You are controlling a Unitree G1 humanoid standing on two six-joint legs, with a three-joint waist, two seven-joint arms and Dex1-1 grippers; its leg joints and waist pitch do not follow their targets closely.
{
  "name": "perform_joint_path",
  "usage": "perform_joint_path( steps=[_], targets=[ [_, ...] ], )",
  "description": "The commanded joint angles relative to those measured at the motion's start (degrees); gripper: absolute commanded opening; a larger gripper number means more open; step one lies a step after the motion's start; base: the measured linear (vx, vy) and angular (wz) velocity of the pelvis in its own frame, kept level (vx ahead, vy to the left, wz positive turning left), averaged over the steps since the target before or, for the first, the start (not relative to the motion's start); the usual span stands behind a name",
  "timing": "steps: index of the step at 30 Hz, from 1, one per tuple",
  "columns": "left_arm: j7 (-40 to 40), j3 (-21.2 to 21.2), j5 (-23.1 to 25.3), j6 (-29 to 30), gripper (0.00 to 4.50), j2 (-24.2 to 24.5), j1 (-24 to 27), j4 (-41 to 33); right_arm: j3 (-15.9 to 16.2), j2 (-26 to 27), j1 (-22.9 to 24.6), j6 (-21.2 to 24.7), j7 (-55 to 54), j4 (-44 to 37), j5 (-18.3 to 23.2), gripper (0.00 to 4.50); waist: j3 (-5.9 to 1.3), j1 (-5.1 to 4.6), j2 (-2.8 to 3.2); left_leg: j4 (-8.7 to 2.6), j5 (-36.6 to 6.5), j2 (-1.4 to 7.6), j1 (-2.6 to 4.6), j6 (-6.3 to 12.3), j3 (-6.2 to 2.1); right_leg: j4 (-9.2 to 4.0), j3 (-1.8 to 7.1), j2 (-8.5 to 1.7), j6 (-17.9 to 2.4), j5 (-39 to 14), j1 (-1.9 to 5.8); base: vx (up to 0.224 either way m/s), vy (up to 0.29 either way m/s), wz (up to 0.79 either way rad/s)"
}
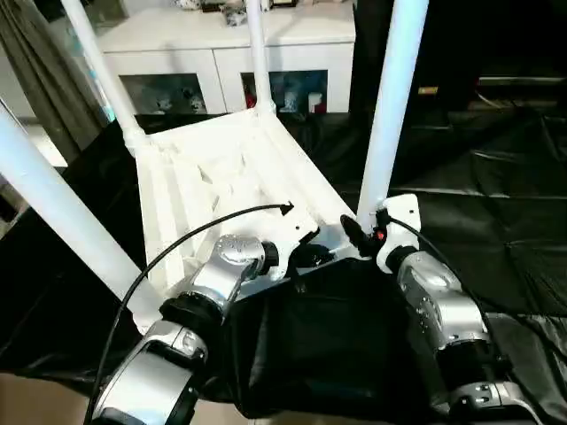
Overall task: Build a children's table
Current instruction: Rotate leg to tighten
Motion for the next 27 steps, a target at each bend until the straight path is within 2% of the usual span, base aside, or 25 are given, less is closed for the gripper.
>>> perform_joint_path(
  steps=[1, 3, 4, 5, 6, 8, 10, 11, 12, 13, 15, 16, 17, 18, 19, 22, 23, 27],
  targets=[
    [-3.6, -0.4, -0.9, -2.5, 0.00, 0.6, 0.2, -2.9, 5.7, 0.0, 2.9, 2.0, 8.8, -0.3, 1.3, 3.57, -2.85, 0.08, -0.79, -4.53, -17.6, 2.79, 0.61, 3.35, -1.84, -4.91, 1.94, -3.46, -12.2, -13.9, 2.14, 0.000, 0.000, 0.00],
    [-4.2, -0.5, -1.0, -2.5, 0.00, 0.8, 0.5, -3.2, 6.1, -0.7, 3.1, 2.1, 10.1, -0.9, 1.5, 3.66, -3.08, 0.31, -0.78, -4.30, -15.8, 2.94, 0.56, 4.14, -1.82, -4.56, 2.00, -3.51, -12.9, -10.6, 2.33, 0.000, 0.000, 0.00],
    [-6.1, -0.7, -1.5, -2.5, 0.00, 1.5, 0.9, -3.8, 6.8, -2.3, 3.7, 2.2, 13.3, -2.2, 1.7, 3.66, -3.16, 0.15, -0.41, -4.23, -14.9, 2.94, 0.53, 4.67, -1.78, -4.41, 1.84, -3.32, -13.3, -8.4, 2.42, 0.000, 0.000, 0.00],
    [-7.4, -0.9, -1.7, -2.5, 0.00, 1.8, 1.2, -4.3, 7.3, -3.1, 4.0, 2.2, 15.0, -3.1, 1.8, 3.66, -3.28, 0.19, -0.56, -4.06, -14.1, 2.90, 0.53, 5.03, -1.73, -4.23, 1.83, -3.34, -13.7, -7.1, 2.48, 0.000, 0.000, 0.00],
    [-9.8, -1.3, -2.1, -2.5, 0.00, 2.8, 1.8, -5.0, 7.7, -4.8, 4.7, 2.7, 18.1, -4.6, 2.5, 3.66, -3.28, 0.25, 0.05, -3.91, -12.9, 2.85, 0.41, 5.70, -1.69, -3.99, 1.78, -3.44, -14.2, -5.6, 2.56, 0.000, 0.000, 0.00],
    [-12.3, -1.8, -2.5, -2.6, 0.00, 3.8, 2.4, -5.8, 8.1, -6.4, 5.2, 3.1, 21.1, -6.0, 3.2, 3.66, -3.29, 0.37, -0.24, -3.81, -12.2, 2.92, 0.35, 6.55, -1.62, -4.01, 1.66, -3.40, -14.4, -5.0, 2.79, 0.000, 0.000, 0.00],
    [-17.5, -2.8, -3.0, -2.3, 0.00, 6.1, 3.2, -7.0, 8.1, -9.8, 6.0, 4.0, 26.4, -8.4, 4.3, 3.66, -3.29, 0.41, 0.10, -3.77, -11.8, 2.98, 0.33, 7.15, -1.65, -3.85, 1.55, -3.27, -14.8, -4.6, 2.78, 0.000, 0.000, 0.00],
    [-18.7, -3.0, -3.0, -2.3, 0.00, 6.6, 3.4, -7.2, 8.1, -10.7, 6.1, 4.1, 27.7, -8.9, 4.6, 3.66, -3.26, 0.48, 0.02, -3.78, -12.1, 3.04, 0.37, 7.25, -1.62, -3.92, 1.56, -3.27, -14.7, -5.3, 2.80, 0.000, 0.000, 0.00],
    [-18.7, -3.0, -3.0, -2.3, 0.00, 6.6, 3.4, -7.2, 8.1, -10.7, 6.1, 4.1, 27.7, -8.9, 4.6, 3.66, -3.17, 0.46, 0.22, -3.86, -12.6, 3.11, 0.40, 7.09, -1.60, -3.99, 1.58, -3.30, -14.8, -6.4, 2.58, 0.000, 0.000, 0.00],
    [-20.3, -3.4, -3.1, -2.2, 0.00, 7.4, 3.7, -7.5, 8.1, -11.9, 6.3, 4.4, 29.5, -9.5, 4.9, 3.66, -3.11, 0.55, 0.22, -3.95, -13.7, 3.15, 0.60, 6.43, -1.57, -4.15, 1.62, -3.25, -14.6, -8.3, 2.44, 0.000, 0.000, 0.00],
    [-24.8, -3.9, -3.4, -1.3, 0.00, 9.4, 3.8, -8.4, 8.0, -15.9, 6.5, 5.1, 35.4, -10.4, 6.1, 3.66, -3.05, 0.98, -0.24, -4.11, -14.7, 3.22, 0.77, 5.78, -1.58, -4.30, 1.71, -3.26, -14.3, -10.6, 2.43, 0.000, 0.000, 0.00],
    [-26.0, -4.0, -3.6, -0.9, 0.00, 9.9, 3.8, -8.7, 7.9, -16.9, 6.5, 5.3, 36.8, -10.5, 6.4, 3.66, -3.05, 1.11, -0.19, -4.12, -14.7, 3.28, 0.83, 5.79, -1.54, -4.31, 1.80, -3.27, -14.3, -10.9, 2.44, 0.000, 0.000, 0.00],
    [-26.3, -4.0, -3.6, -0.8, 0.00, 10.1, 3.8, -8.9, 7.9, -17.1, 6.5, 5.3, 37.1, -10.5, 6.5, 3.51, -3.04, 1.65, 0.02, -4.08, -14.7, 3.38, 1.03, 5.33, -1.42, -4.28, 1.95, -3.27, -14.4, -10.8, 2.06, 0.000, 0.000, 0.00],
    [-26.4, -4.0, -3.6, -0.8, 0.00, 10.1, 3.8, -8.9, 7.9, -17.2, 6.5, 5.4, 37.2, -10.5, 6.5, 3.51, -3.02, 1.70, 0.01, -4.12, -14.8, 3.39, 0.98, 5.16, -1.45, -4.20, 1.98, -3.30, -14.5, -10.5, 2.05, 0.000, 0.000, 0.00],
    [-26.9, -4.0, -4.1, -0.4, 0.00, 10.6, 3.6, -9.3, 7.8, -17.8, 6.3, 5.8, 38.2, -10.4, 7.1, 3.34, -3.11, 1.84, -0.16, -4.12, -14.2, 3.32, 0.84, 5.05, -1.52, -4.08, 1.95, -3.39, -14.5, -9.8, 2.24, 0.000, 0.000, 0.00],
    [-28.5, -4.1, -4.7, 0.7, 0.00, 11.2, 3.5, -9.9, 7.8, -18.0, 6.2, 6.4, 39.4, -10.7, 7.9, 3.21, -3.22, 1.92, -0.02, -4.00, -13.0, 3.26, 0.73, 5.40, -1.56, -3.89, 1.88, -3.44, -14.7, -8.2, 2.32, 0.000, 0.000, 0.00],
    [-28.5, -4.1, -4.7, 0.7, 0.00, 11.2, 3.5, -9.9, 7.8, -18.0, 6.2, 6.4, 39.4, -10.7, 7.9, 3.00, -3.24, 1.91, -0.15, -3.93, -12.6, 3.19, 0.64, 5.60, -1.52, -3.93, 1.87, -3.45, -14.8, -8.0, 2.37, 0.000, 0.000, 0.00],
    [-27.9, -3.8, -4.8, 0.9, 0.00, 10.8, 3.7, -10.6, 8.2, -17.2, 6.6, 6.6, 39.3, -11.2, 8.3, 2.75, -3.32, 2.01, -0.16, -3.82, -11.4, 3.18, 0.59, 6.10, -1.55, -3.78, 1.76, -3.42, -14.9, -6.6, 2.39, 0.000, 0.000, 0.00]
  ],
)
